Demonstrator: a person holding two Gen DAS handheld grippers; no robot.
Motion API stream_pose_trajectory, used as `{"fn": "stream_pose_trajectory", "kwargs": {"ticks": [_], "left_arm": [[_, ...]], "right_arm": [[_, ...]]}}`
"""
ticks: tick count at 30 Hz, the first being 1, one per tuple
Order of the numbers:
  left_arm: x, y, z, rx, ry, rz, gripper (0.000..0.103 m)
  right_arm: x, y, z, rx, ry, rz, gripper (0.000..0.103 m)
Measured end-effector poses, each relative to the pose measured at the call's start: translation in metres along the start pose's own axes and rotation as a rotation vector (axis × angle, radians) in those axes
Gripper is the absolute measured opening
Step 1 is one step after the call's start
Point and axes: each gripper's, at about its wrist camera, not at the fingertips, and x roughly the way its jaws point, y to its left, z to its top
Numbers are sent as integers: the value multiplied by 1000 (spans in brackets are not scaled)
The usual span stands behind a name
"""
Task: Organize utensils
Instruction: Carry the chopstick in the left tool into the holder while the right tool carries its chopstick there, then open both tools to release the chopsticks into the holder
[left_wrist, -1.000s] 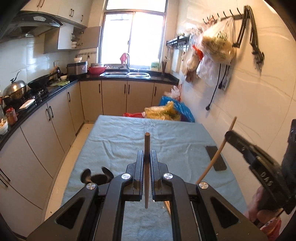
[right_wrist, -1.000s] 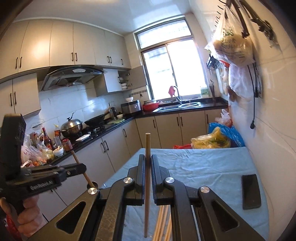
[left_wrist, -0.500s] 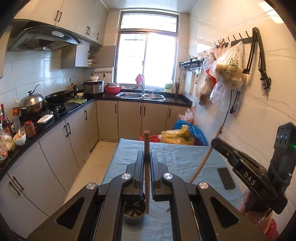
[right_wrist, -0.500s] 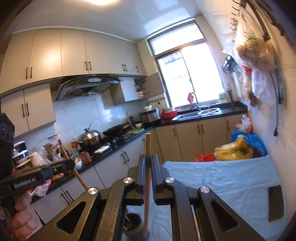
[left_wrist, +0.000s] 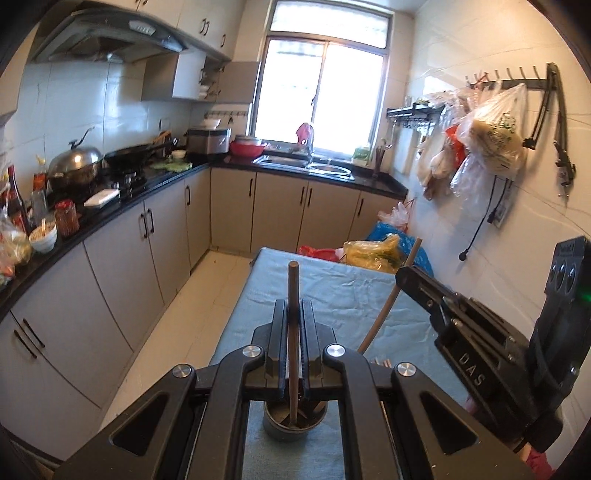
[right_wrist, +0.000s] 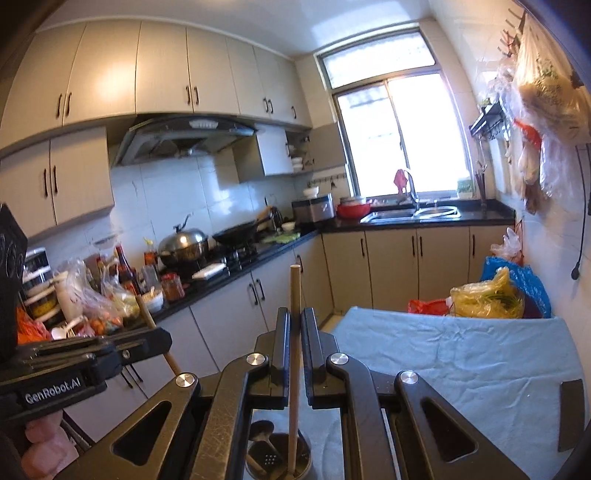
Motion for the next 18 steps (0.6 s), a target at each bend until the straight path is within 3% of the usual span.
{"fn": "stream_pose_trajectory", "kwargs": {"ticks": [18], "left_arm": [[55, 23, -24, -48, 130, 21, 6]], "right_arm": [[59, -11, -49, 5, 211, 3, 7]]}}
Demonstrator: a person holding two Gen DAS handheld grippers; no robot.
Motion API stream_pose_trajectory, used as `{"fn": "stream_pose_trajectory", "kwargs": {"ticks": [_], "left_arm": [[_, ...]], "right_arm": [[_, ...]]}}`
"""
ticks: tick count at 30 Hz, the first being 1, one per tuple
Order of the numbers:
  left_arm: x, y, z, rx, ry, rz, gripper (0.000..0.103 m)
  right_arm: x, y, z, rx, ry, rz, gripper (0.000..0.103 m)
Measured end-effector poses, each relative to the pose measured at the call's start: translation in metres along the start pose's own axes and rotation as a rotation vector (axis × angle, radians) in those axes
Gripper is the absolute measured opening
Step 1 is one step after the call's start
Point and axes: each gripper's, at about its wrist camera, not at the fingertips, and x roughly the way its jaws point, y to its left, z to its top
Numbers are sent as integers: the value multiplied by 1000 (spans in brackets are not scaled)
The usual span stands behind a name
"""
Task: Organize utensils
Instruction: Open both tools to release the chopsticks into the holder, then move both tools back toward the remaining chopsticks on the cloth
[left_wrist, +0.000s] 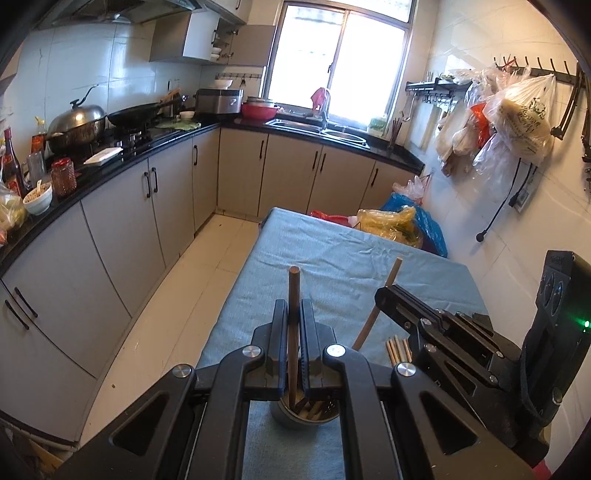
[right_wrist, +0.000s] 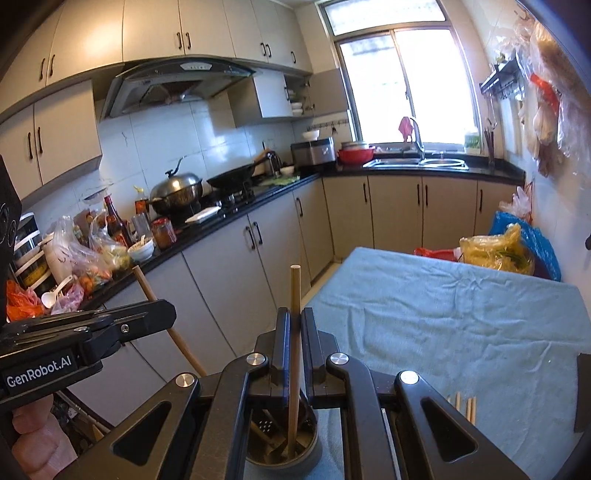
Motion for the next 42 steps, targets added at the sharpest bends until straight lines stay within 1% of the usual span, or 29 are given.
{"fn": "stream_pose_trajectory", "kwargs": {"ticks": [4, 10, 14, 17, 21, 24, 26, 29, 32, 35, 38, 40, 42], "left_arm": [[6, 2, -1, 1, 9, 6, 6], [8, 7, -1, -8, 9, 12, 6], [6, 10, 1, -17, 7, 9, 11], [1, 13, 1, -24, -6, 10, 11], [-12, 14, 0, -31, -35, 4, 12], [-25, 9, -2, -20, -60, -8, 13], [-34, 1, -5, 2, -79, -23, 16], [-47, -19, -12, 62, -105, -48, 21], [-51, -44, -21, 118, -106, -88, 24], [-45, -69, -36, 172, -68, -141, 27], [-27, -95, -56, 221, -11, -162, 27], [-8, -111, -74, 252, 51, -169, 27], [7, -119, -88, 261, 108, -174, 27]], "right_arm": [[6, -1, -1, 14, 27, 11, 7], [6, -2, -2, 29, 32, 20, 8], [0, -2, 1, 31, 16, 25, 9], [-10, -7, 4, 42, -6, 30, 9], [-33, -18, 9, 72, -46, 37, 9], [-50, -33, 9, 92, -58, 13, 9], [-59, -49, 4, 119, -45, 10, 9], [-69, -71, -6, 148, -29, -35, 9], [-74, -100, -25, 181, 17, -79, 9], [-72, -128, -47, 219, 82, -120, 9], [-63, -154, -72, 251, 171, -163, 9], [-53, -172, -89, 276, 247, -191, 9], [-47, -188, -107, 309, 307, -196, 9]]}}
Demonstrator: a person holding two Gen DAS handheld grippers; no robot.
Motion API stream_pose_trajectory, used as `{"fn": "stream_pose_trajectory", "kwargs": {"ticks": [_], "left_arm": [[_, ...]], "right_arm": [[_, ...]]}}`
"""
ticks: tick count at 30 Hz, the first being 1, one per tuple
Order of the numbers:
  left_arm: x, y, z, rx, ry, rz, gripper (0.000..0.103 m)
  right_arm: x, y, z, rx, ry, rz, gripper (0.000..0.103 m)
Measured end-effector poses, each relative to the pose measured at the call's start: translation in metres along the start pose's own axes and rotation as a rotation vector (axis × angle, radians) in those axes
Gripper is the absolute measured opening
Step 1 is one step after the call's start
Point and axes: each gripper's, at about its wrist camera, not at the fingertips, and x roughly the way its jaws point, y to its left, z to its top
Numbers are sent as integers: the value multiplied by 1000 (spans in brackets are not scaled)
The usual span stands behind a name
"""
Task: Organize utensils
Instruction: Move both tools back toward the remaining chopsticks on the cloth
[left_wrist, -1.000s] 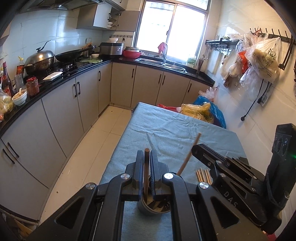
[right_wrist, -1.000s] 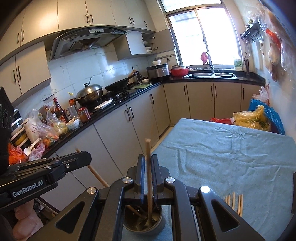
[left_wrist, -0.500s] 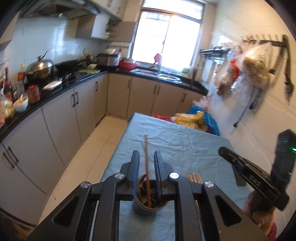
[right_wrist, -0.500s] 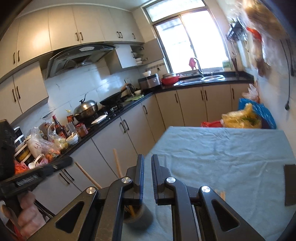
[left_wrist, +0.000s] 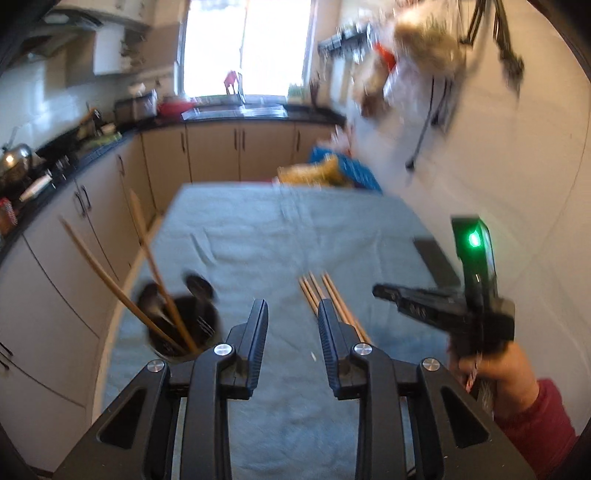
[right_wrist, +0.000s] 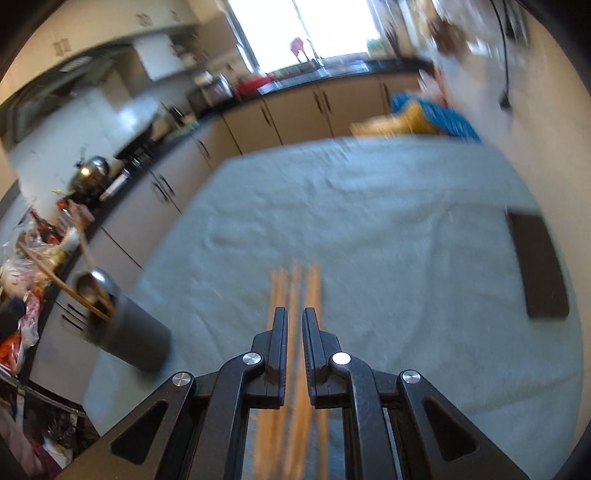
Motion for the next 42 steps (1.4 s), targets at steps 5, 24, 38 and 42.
{"fn": "stream_pose_trajectory", "kwargs": {"ticks": [5, 24, 38, 42], "left_arm": [[29, -4, -20, -2, 94, 6, 27], [54, -4, -26, -11, 172, -14, 27], [176, -30, 17, -163, 410, 34, 26], [209, -13, 23, -260, 462, 66, 24]], "right_arm": [[25, -16, -18, -30, 123, -23, 9], [43, -24, -36, -183, 183, -211, 8], [22, -72, -43, -18, 98, -115, 9], [18, -79, -46, 16, 95, -60, 9]]}}
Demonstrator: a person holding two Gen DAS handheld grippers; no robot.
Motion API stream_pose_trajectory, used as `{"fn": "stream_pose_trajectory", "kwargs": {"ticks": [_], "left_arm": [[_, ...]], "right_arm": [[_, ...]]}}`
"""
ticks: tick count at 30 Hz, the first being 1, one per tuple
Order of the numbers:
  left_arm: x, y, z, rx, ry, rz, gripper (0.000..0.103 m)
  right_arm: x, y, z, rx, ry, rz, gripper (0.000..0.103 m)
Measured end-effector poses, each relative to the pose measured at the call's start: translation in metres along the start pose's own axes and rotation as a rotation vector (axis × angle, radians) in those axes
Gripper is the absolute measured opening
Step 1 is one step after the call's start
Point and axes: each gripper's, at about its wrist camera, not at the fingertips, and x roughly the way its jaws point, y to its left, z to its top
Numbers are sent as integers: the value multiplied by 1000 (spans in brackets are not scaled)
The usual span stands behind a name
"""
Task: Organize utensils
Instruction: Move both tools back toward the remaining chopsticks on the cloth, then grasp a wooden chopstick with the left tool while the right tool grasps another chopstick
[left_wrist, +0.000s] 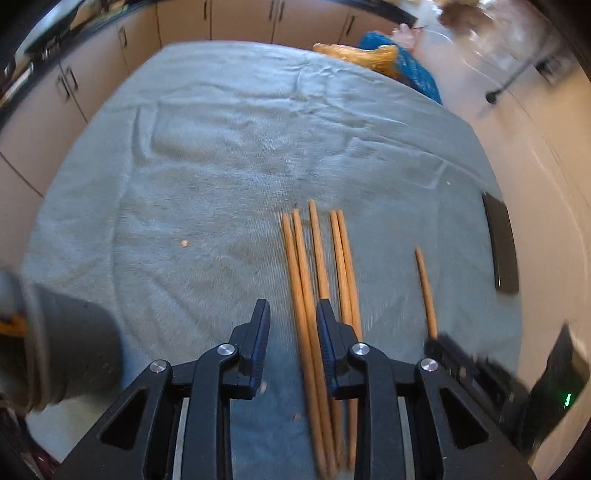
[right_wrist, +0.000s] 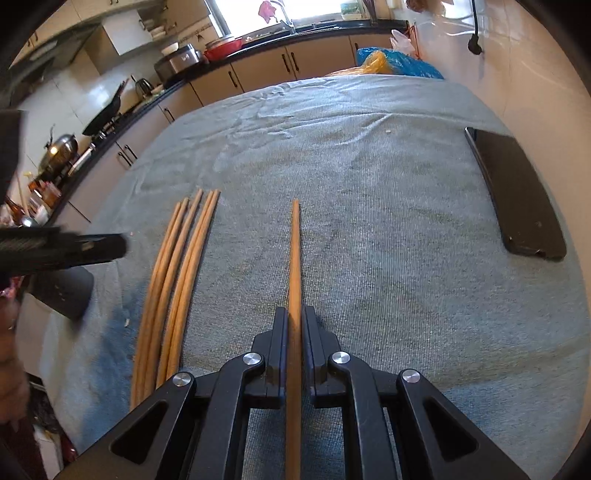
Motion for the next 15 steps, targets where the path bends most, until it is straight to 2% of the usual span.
{"fn": "stream_pose_trajectory", "kwargs": {"ticks": [5, 15], "left_arm": [[15, 8, 14, -57, 21, -3, 24], [32, 3, 25, -58, 22, 88, 22]], "right_arm": [[-3, -5, -1, 2, 0, 38, 9], [-2, -11, -2, 20, -7, 72, 9]]}}
